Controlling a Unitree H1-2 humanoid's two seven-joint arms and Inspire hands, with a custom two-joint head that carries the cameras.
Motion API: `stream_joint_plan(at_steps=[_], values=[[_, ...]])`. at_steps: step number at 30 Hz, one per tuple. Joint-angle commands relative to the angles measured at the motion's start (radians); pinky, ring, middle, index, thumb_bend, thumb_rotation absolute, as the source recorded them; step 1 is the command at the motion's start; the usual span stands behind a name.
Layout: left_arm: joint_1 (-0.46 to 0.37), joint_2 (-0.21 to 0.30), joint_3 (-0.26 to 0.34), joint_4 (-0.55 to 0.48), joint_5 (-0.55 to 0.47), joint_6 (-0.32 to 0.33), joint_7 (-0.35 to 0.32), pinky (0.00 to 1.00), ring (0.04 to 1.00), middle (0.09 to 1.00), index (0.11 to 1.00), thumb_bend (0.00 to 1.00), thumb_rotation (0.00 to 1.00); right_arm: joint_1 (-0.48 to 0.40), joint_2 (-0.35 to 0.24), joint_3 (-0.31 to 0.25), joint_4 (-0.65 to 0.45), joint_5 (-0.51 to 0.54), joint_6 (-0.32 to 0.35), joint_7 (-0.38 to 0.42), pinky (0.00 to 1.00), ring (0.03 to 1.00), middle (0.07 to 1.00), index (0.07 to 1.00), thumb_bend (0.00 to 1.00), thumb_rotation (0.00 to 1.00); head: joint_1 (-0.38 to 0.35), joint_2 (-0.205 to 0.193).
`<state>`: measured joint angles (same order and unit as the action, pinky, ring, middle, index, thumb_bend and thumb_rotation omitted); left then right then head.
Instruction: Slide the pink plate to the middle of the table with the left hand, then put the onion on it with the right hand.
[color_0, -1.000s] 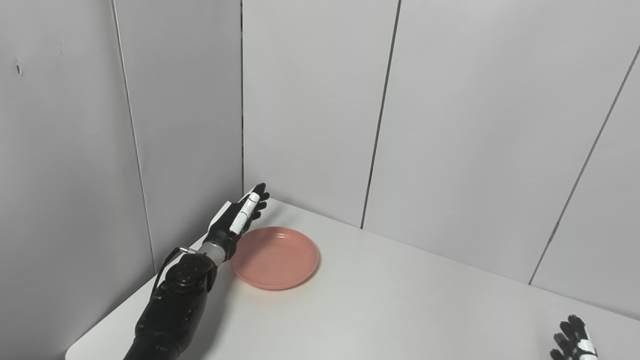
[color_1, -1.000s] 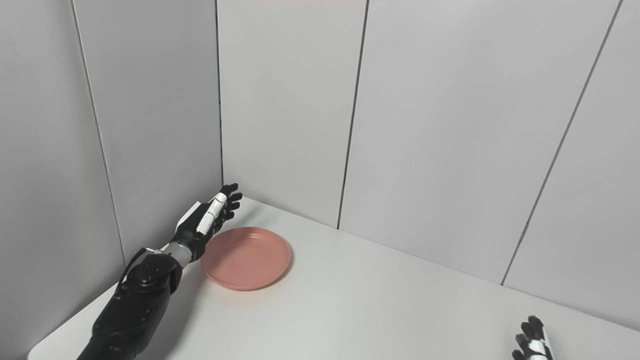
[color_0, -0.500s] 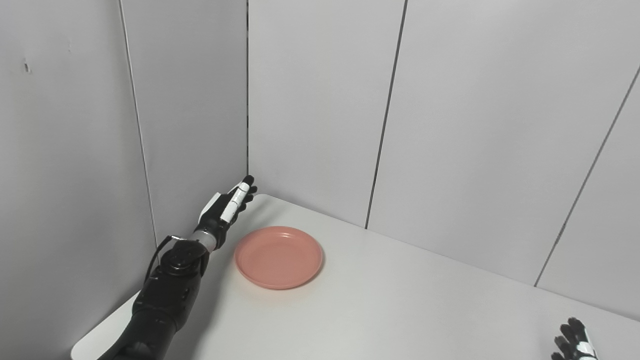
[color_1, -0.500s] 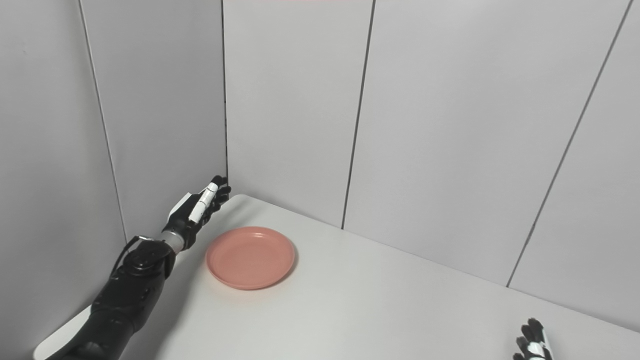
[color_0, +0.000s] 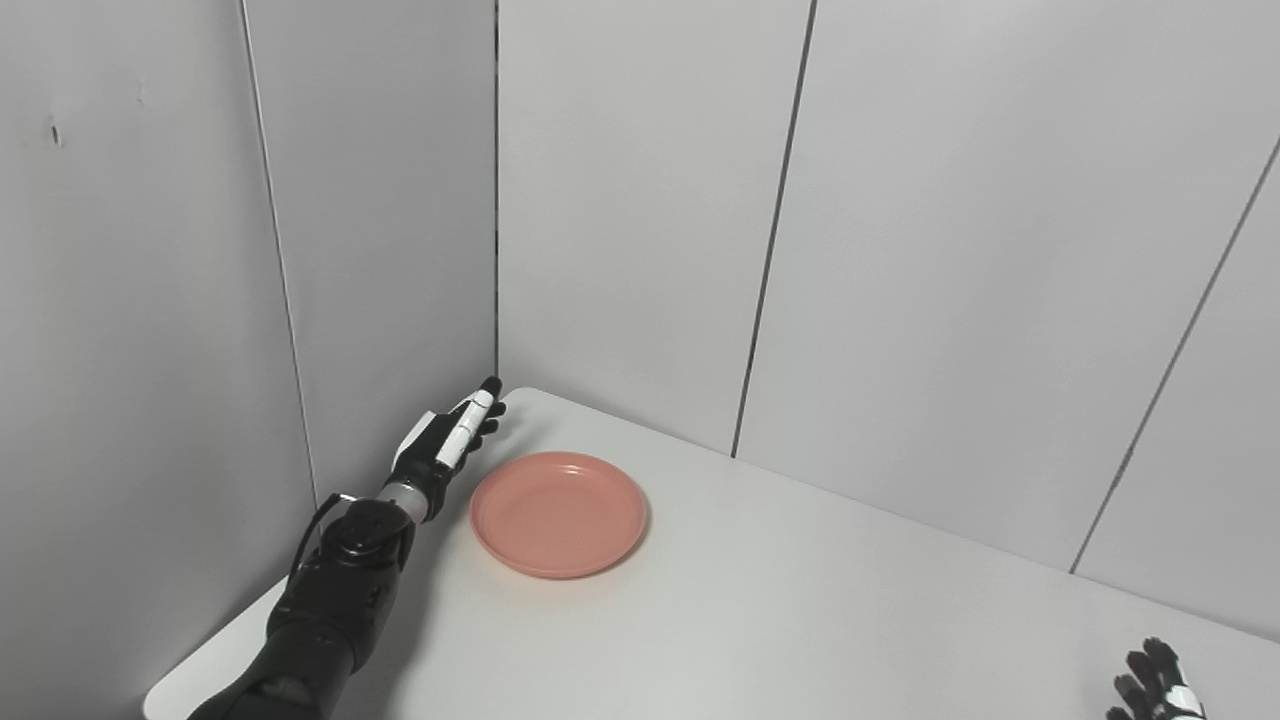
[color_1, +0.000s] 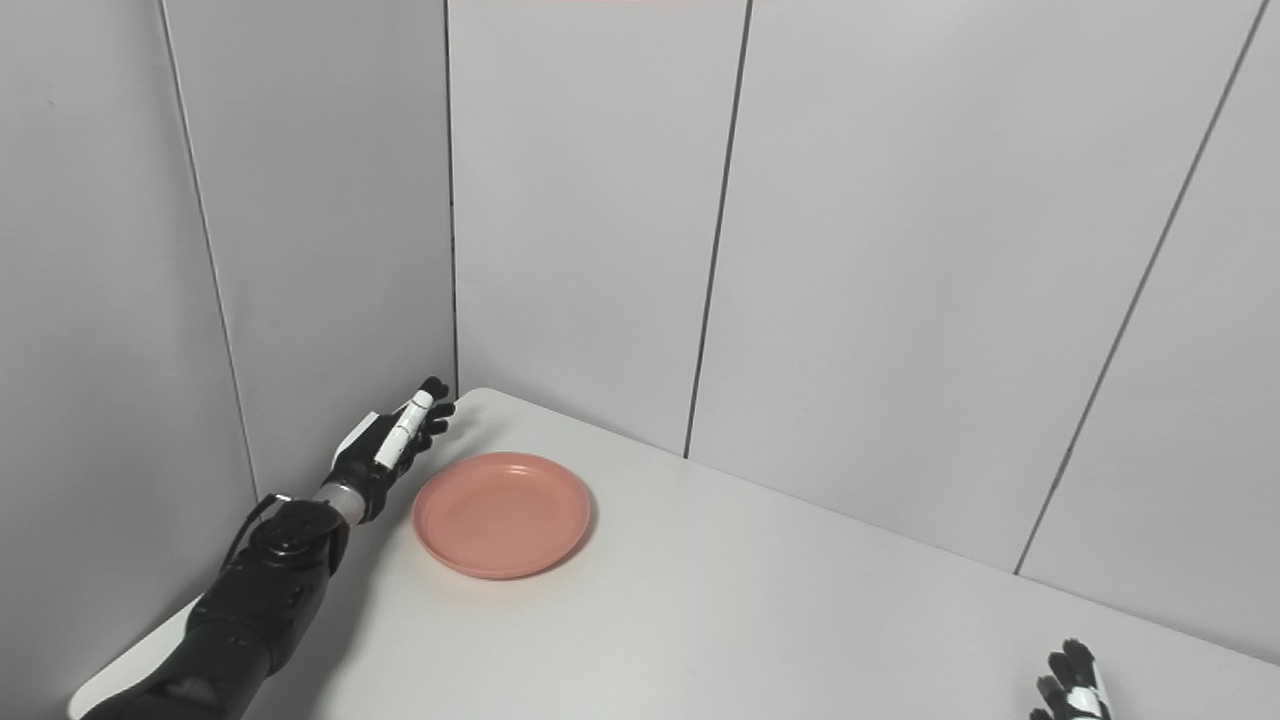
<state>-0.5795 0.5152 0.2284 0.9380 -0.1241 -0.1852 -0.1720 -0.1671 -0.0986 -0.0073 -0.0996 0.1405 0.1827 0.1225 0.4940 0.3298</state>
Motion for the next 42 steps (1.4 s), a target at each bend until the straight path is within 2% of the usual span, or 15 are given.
stream_joint_plan(at_steps=[1,4,8,14,17,24,32,38,42], values=[[-0.063,0.028,0.001,-0.01,-0.006,-0.045,0.006,0.98,0.945,0.928,0.925,0.74,1.0,-0.028,-0.013,-0.006,-0.043,0.009,0.009,0.009,1.0,1.0,1.0,1.0,0.37,1.0,0.001,0.004],[-0.056,0.013,0.006,-0.011,-0.009,-0.063,0.017,0.96,0.932,0.922,0.919,0.74,1.0,-0.028,-0.017,-0.01,-0.037,0.01,0.0,0.009,1.0,1.0,1.0,1.0,0.37,1.0,0.003,0.009],[-0.051,-0.008,0.024,-0.007,-0.055,-0.05,-0.02,0.94,0.918,0.91,0.906,0.74,1.0,-0.029,-0.01,-0.02,-0.037,0.025,0.002,0.005,1.0,1.0,1.0,1.0,0.38,1.0,0.004,0.01],[-0.04,-0.032,0.03,-0.013,-0.088,-0.046,-0.04,0.93,0.914,0.914,0.909,0.7,1.0,-0.031,-0.014,-0.02,-0.041,0.019,0.001,0.007,1.0,1.0,1.0,1.0,0.36,1.0,0.007,0.018],[-0.033,-0.043,0.035,-0.027,-0.111,-0.037,-0.061,0.93,0.92,0.916,0.911,0.7,1.0,-0.032,-0.013,-0.02,-0.045,0.011,0.004,0.001,1.0,1.0,1.0,1.0,0.38,1.0,0.007,0.018],[-0.025,-0.056,0.012,-0.04,-0.112,-0.027,-0.093,0.91,0.92,0.917,0.914,0.72,1.0,-0.03,-0.009,-0.025,-0.048,0.014,0.01,-0.009,1.0,1.0,1.0,1.0,0.38,1.0,0.005,0.024],[-0.013,-0.072,-0.004,-0.072,-0.122,0.025,-0.12,0.92,0.91,0.903,0.897,0.73,1.0,-0.032,-0.004,-0.023,-0.061,0.009,0.019,-0.021,1.0,1.0,1.0,1.0,0.38,1.0,-0.001,0.026],[-0.021,-0.077,-0.012,-0.059,-0.121,0.015,-0.143,0.91,0.909,0.905,0.899,0.76,1.0,-0.033,0.004,-0.02,-0.068,0.012,0.022,-0.026,1.0,1.0,1.0,1.0,0.36,1.0,-0.026,0.027],[-0.031,-0.091,-0.016,-0.046,-0.131,0.016,-0.166,0.92,0.923,0.918,0.909,0.73,1.0,-0.034,0.01,-0.02,-0.081,0.012,0.033,-0.031,1.0,1.0,1.0,1.0,0.32,1.0,-0.048,0.03]])
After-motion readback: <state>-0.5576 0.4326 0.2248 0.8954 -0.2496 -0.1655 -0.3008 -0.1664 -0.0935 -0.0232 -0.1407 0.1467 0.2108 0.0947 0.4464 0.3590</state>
